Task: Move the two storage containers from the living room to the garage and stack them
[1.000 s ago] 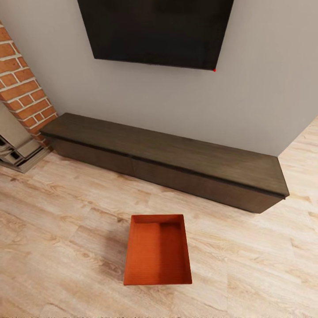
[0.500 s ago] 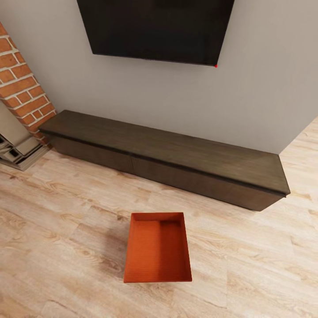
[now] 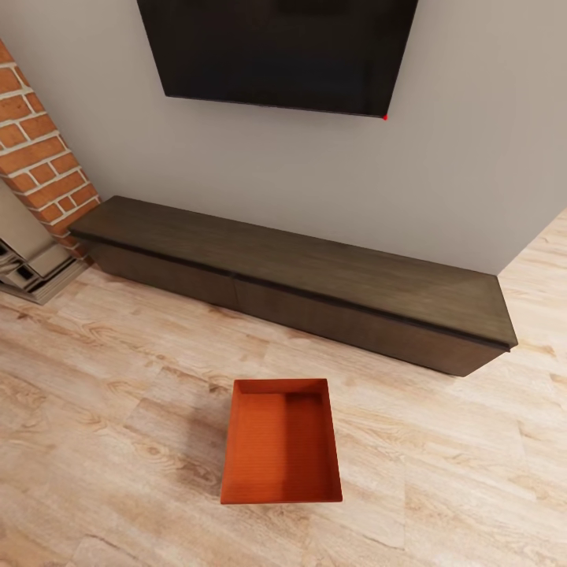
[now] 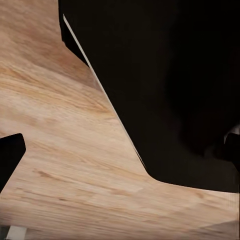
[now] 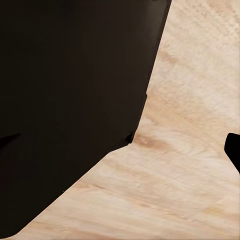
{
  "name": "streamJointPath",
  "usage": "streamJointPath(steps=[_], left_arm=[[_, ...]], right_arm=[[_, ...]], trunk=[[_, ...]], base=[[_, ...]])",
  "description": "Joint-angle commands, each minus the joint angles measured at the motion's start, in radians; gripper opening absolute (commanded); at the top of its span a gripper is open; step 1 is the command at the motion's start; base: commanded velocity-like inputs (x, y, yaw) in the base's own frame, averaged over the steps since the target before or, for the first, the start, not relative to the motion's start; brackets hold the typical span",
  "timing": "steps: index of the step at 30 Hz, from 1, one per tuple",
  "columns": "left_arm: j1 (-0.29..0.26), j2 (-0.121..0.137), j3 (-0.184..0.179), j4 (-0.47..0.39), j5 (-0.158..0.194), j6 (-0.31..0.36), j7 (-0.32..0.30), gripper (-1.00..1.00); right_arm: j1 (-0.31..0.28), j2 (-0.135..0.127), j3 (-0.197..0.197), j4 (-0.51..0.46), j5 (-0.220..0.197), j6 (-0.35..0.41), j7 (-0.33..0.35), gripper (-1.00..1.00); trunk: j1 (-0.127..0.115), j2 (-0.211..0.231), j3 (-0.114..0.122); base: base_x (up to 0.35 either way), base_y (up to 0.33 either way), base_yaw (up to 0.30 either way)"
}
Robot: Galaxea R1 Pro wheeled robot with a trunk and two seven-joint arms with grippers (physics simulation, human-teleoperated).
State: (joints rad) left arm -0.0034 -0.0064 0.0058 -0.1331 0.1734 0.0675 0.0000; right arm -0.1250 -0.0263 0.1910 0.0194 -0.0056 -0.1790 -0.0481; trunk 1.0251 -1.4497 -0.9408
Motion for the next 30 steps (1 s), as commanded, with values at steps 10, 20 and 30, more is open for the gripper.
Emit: streamJointPath(steps=[10,20,30], left_arm=[[0.0,0.169,0.027,-0.268,0.012,0.024,0.004,1.0],[-0.147,0.266,0.135,-0.296,0.015,0.092,0.003,1.0],[-0.421,0.173,0.141,-0.275,0.009,0.173,0.006,1.0]], right_arm=[[-0.003,-0.039,-0.049,-0.205,-0.05,0.13,-0.058,1.0],[-0.249,-0.175,-0.174,-0.32,-0.127,0.273,-0.109,1.0],[-0.49,-0.085,-0.178,-0.293,-0.128,0.086,-0.247,1.0]], trunk=[[0.0,0.0,-0.001],[0.0,0.0,-0.001],[0.0,0.0,-0.001]], base=[[0.0,0.0,0.0],[0.0,0.0,0.0],[0.0,0.0,0.0]])
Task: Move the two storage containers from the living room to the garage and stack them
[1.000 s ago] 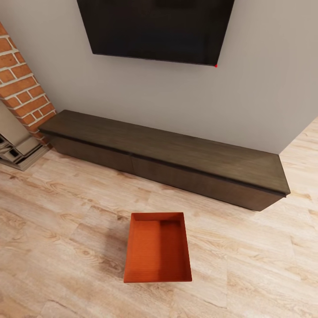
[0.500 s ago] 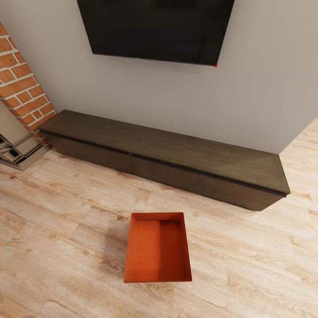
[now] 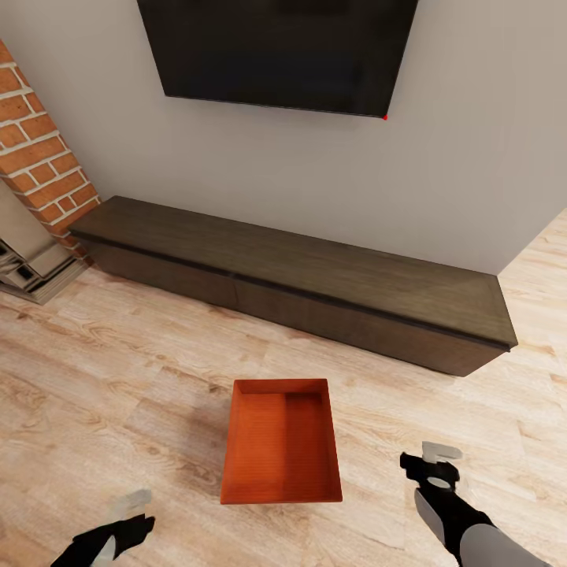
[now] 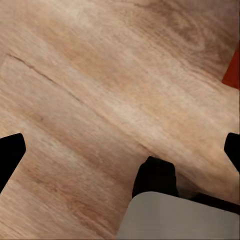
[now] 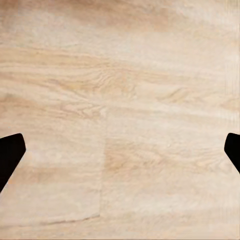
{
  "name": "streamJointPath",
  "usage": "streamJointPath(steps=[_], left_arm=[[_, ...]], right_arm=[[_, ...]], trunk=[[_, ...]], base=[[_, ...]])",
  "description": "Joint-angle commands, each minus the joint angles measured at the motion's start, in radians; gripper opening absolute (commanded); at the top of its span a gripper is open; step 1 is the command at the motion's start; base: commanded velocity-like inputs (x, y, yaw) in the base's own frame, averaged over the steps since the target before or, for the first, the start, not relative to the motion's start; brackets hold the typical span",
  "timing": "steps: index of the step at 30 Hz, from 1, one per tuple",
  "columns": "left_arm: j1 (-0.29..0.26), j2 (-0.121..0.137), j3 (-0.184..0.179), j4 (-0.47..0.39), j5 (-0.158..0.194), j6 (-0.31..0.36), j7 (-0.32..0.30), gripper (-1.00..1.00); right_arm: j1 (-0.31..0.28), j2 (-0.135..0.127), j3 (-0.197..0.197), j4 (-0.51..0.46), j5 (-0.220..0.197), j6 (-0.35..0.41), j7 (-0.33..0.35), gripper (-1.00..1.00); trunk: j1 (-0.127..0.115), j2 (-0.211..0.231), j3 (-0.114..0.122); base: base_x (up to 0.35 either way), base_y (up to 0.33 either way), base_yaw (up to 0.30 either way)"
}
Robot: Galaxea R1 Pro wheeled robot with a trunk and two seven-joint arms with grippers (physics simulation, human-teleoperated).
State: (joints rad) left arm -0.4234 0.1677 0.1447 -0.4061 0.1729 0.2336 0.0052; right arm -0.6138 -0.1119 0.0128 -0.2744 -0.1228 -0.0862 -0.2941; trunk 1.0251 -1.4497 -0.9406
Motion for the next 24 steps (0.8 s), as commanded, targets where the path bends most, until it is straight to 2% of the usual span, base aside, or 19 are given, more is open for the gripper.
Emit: streamJointPath(steps=[1,2,4,5,6,7,9,11,13,15,18,20,24], left_arm=[[-0.022,-0.021,0.002,0.001,0.008,0.01,0.001,1.0],[-0.032,-0.032,0.002,0.003,0.007,0.012,0.002,1.0],[-0.073,-0.086,0.0,0.024,-0.001,0.014,0.018,1.0],[-0.083,-0.102,-0.001,0.031,-0.003,0.014,0.026,1.0],[-0.102,-0.135,-0.002,0.044,-0.01,0.011,0.045,1.0],[-0.111,-0.151,-0.002,0.049,-0.014,0.01,0.055,1.0],[-0.137,-0.21,-0.004,0.06,-0.042,0.005,0.093,1.0],[-0.147,-0.239,-0.004,0.061,-0.071,0.001,0.108,1.0],[-0.151,-0.254,-0.004,0.065,-0.094,-0.011,0.116,1.0],[-0.153,-0.26,-0.004,0.067,-0.104,-0.027,0.118,1.0],[-0.155,-0.269,-0.007,0.069,-0.118,-0.082,0.122,1.0],[-0.156,-0.273,-0.012,0.069,-0.121,-0.096,0.122,1.0],[-0.157,-0.277,-0.05,0.069,-0.129,-0.121,0.121,1.0]], right_arm=[[-0.022,0.023,0.0,0.016,-0.009,-0.02,-0.003,1.0],[-0.033,0.036,0.001,0.023,-0.009,-0.024,-0.004,1.0],[-0.067,0.095,0.003,0.051,-0.006,-0.036,-0.005,1.0],[-0.072,0.111,0.004,0.055,-0.006,-0.038,-0.006,1.0],[-0.079,0.145,0.005,0.062,-0.005,-0.04,-0.006,1.0],[-0.082,0.163,0.006,0.064,-0.004,-0.04,-0.006,1.0],[-0.088,0.224,0.01,0.07,0.005,-0.042,-0.006,1.0],[-0.09,0.259,0.012,0.071,0.018,-0.045,0.0,1.0],[-0.09,0.278,0.012,0.073,0.033,-0.056,0.006,1.0],[-0.09,0.286,0.011,0.075,0.045,-0.07,0.012,1.0],[-0.089,0.286,0.009,0.086,0.076,-0.114,0.029,1.0],[-0.089,0.286,0.009,0.099,0.083,-0.126,0.034,1.0],[-0.089,0.286,0.008,0.152,0.095,-0.145,0.041,1.0]], trunk=[[0.0,0.0,-0.001],[0.0,0.0,-0.001],[0.0,0.0,-0.001],[0.0,0.0,-0.001],[0.0,0.0,-0.001],[0.0,0.0,-0.001],[0.0,0.0,-0.001],[0.0,0.0,-0.001],[0.0,0.0,-0.001],[0.0,0.0,-0.001],[0.0,0.0,-0.001],[0.0,0.0,-0.001],[0.0,0.0,-0.001]], base=[[0.0,0.0,0.0],[0.0,0.0,0.0],[0.0,0.0,0.0],[0.0,0.0,0.0],[0.0,0.0,0.0],[0.0,0.0,0.0],[0.0,0.0,0.0],[0.0,0.0,0.0],[0.0,0.0,0.0],[0.0,0.0,0.0],[0.0,0.0,0.0],[0.0,0.0,0.0],[0.0,0.0,0.0]])
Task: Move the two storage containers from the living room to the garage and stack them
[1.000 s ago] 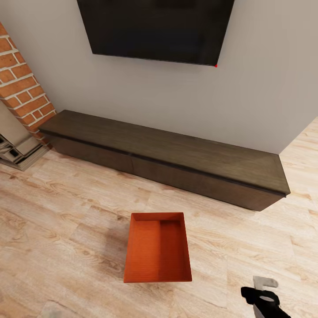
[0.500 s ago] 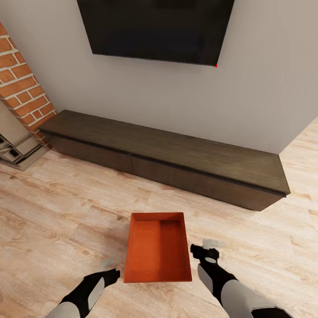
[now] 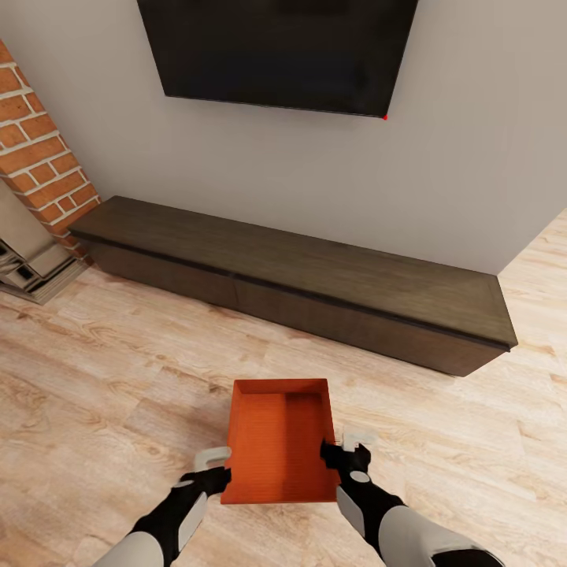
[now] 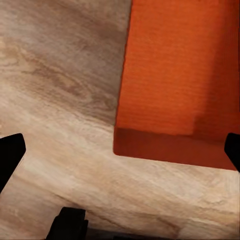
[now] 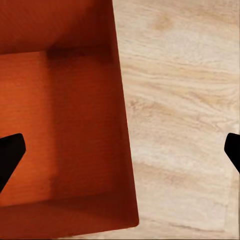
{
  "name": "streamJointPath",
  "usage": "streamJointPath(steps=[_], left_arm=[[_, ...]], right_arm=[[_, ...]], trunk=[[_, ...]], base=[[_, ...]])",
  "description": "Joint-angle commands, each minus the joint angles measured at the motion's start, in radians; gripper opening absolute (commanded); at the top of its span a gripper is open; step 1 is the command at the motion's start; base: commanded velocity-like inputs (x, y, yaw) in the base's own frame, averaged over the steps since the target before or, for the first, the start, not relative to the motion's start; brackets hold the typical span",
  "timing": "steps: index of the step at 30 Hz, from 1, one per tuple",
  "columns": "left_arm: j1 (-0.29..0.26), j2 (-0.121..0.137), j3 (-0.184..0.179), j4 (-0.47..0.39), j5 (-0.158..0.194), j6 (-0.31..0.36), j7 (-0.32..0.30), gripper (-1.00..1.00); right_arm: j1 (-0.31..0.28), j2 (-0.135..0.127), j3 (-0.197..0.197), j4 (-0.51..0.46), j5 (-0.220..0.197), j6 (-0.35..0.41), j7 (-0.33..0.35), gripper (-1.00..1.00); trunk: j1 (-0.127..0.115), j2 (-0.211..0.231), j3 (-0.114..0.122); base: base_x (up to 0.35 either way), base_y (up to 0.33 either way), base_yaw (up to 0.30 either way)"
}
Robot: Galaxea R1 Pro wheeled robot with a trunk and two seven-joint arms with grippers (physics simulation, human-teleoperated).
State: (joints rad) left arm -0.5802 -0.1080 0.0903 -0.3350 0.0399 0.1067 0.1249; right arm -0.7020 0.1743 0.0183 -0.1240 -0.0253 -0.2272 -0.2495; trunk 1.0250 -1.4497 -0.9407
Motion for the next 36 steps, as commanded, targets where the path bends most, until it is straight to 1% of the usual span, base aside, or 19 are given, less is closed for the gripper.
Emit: streamJointPath(steps=[1,3,4,5,7,9,11,17,20,30,32,36], left_arm=[[0.0,-0.001,-0.015,-0.002,0.002,-0.003,0.0,1.0],[0.0,-0.001,-0.035,-0.003,0.0,-0.013,0.0,1.0],[0.0,-0.001,-0.055,-0.006,-0.001,-0.025,0.0,1.0],[0.0,-0.001,-0.09,-0.008,-0.002,-0.042,0.0,1.0],[0.0,-0.001,-0.128,-0.01,-0.003,-0.057,-0.001,1.0],[0.0,-0.001,-0.147,-0.014,-0.003,-0.062,-0.001,1.0],[0.0,0.0,-0.157,-0.016,-0.003,-0.065,-0.001,1.0],[0.0,0.001,-0.165,-0.019,-0.002,-0.068,0.001,1.0],[0.0,0.001,-0.165,-0.018,-0.001,-0.069,0.002,1.0],[0.0,0.001,-0.154,-0.018,0.008,-0.07,0.004,1.0],[0.0,0.002,-0.154,-0.018,0.009,-0.07,0.004,1.0],[0.0,0.001,-0.152,-0.018,0.01,-0.07,0.004,1.0]], right_arm=[[-0.001,0.0,0.003,0.015,-0.001,-0.008,-0.002,1.0],[-0.001,0.0,0.003,0.024,0.0,-0.01,-0.002,1.0],[-0.001,0.0,0.003,0.03,0.001,-0.011,-0.001,1.0],[-0.001,0.0,0.004,0.04,0.003,-0.013,-0.001,1.0],[-0.001,0.0,0.004,0.063,0.007,-0.014,-0.001,1.0],[-0.001,0.0,0.004,0.079,0.018,-0.015,-0.001,1.0],[-0.001,0.0,0.003,0.089,0.031,-0.016,-0.001,1.0],[-0.001,0.0,0.004,0.108,0.048,-0.017,0.007,1.0],[-0.001,0.0,0.003,0.118,0.05,-0.017,0.028,1.0],[-0.001,-0.001,0.003,0.123,0.05,-0.022,0.037,1.0],[0.002,-0.001,0.003,0.123,0.05,-0.03,0.038,1.0],[0.013,-0.001,0.003,0.125,0.05,-0.087,0.038,1.0]], trunk=[[0.0,0.0,-0.001],[0.0,0.0,-0.001],[0.0,0.0,-0.001],[0.0,0.0,-0.001],[0.0,0.0,-0.001],[0.0,0.0,-0.001],[0.0,0.0,-0.001],[0.0,0.0,-0.001],[0.0,0.0,-0.001],[0.0,0.0,-0.001],[0.0,0.0,-0.001],[0.0,0.0,-0.001]], base=[[0.0,0.0,0.0],[0.0,0.0,0.0],[0.0,0.0,0.0],[0.0,0.0,0.0],[0.0,0.0,0.0],[0.0,0.0,0.0],[0.0,0.0,0.0],[0.0,0.0,0.0],[0.0,0.0,0.0],[0.0,0.0,0.0],[0.0,0.0,0.0],[0.0,0.0,0.0]])
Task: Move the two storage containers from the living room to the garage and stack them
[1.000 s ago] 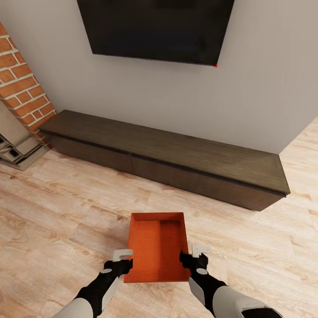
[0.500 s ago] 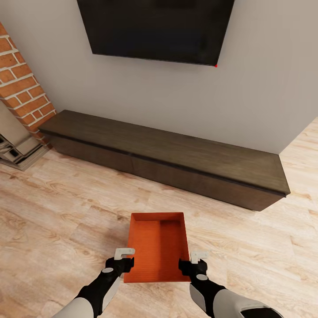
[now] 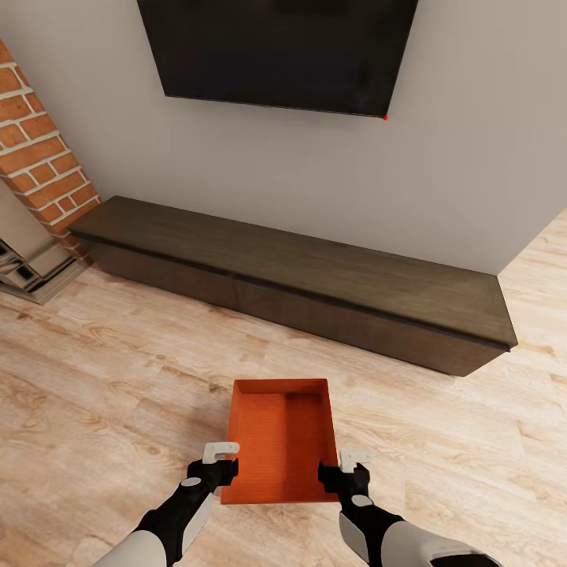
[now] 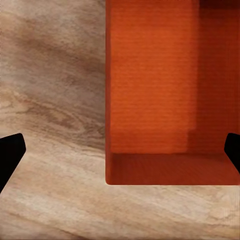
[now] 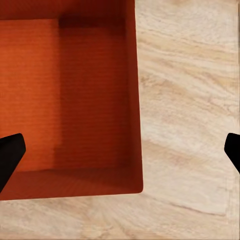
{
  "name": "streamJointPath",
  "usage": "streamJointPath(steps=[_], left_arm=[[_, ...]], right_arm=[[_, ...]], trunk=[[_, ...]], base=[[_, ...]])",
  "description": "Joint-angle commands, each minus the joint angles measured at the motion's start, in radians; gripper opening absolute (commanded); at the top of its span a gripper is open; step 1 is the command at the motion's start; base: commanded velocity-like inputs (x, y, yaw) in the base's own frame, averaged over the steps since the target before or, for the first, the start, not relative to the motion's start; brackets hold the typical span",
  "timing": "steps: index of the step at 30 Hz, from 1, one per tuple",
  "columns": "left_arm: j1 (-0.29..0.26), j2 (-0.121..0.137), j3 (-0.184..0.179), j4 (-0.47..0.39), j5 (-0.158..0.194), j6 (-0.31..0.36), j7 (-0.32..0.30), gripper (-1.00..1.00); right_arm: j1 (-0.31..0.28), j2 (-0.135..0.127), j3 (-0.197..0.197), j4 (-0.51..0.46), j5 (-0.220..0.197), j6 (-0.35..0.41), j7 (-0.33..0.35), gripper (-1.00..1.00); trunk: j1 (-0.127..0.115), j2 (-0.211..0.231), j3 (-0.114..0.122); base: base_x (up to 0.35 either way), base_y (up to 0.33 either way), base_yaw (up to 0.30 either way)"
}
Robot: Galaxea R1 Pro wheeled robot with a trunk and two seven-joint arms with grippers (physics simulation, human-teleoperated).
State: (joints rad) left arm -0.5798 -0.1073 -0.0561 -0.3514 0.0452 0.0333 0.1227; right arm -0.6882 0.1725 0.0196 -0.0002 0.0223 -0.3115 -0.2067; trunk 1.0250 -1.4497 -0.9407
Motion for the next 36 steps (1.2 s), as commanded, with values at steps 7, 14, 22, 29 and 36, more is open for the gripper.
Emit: streamJointPath(steps=[7,14,22,29,36], left_arm=[[0.0,0.0,-0.009,0.0,0.004,0.003,0.006,1.0],[0.0,0.0,-0.01,0.001,0.004,0.003,0.006,1.0],[0.0,-0.001,-0.009,0.001,0.005,0.003,0.006,1.0],[0.0,0.0,-0.01,0.013,0.007,-0.042,0.006,1.0],[0.0,0.001,-0.011,0.018,0.01,-0.079,0.006,1.0]], right_arm=[[0.005,-0.001,0.002,0.003,0.002,-0.026,-0.005,1.0],[0.006,-0.002,0.002,0.003,0.001,-0.023,0.02,1.0],[0.006,-0.002,0.002,0.003,0.0,-0.02,0.021,1.0],[0.006,-0.002,0.002,0.003,-0.001,-0.02,0.021,1.0],[0.006,-0.003,0.003,0.003,0.003,-0.021,0.033,1.0]], trunk=[[0.0,0.0,-0.001],[0.0,0.0,-0.001],[0.0,0.0,-0.001],[0.0,0.0,-0.001],[0.0,0.0,-0.001]], base=[[0.0,0.0,0.0],[0.096,0.0,0.0],[0.02,0.0,0.0],[0.015,0.0,0.0],[0.066,0.0,0.0]])
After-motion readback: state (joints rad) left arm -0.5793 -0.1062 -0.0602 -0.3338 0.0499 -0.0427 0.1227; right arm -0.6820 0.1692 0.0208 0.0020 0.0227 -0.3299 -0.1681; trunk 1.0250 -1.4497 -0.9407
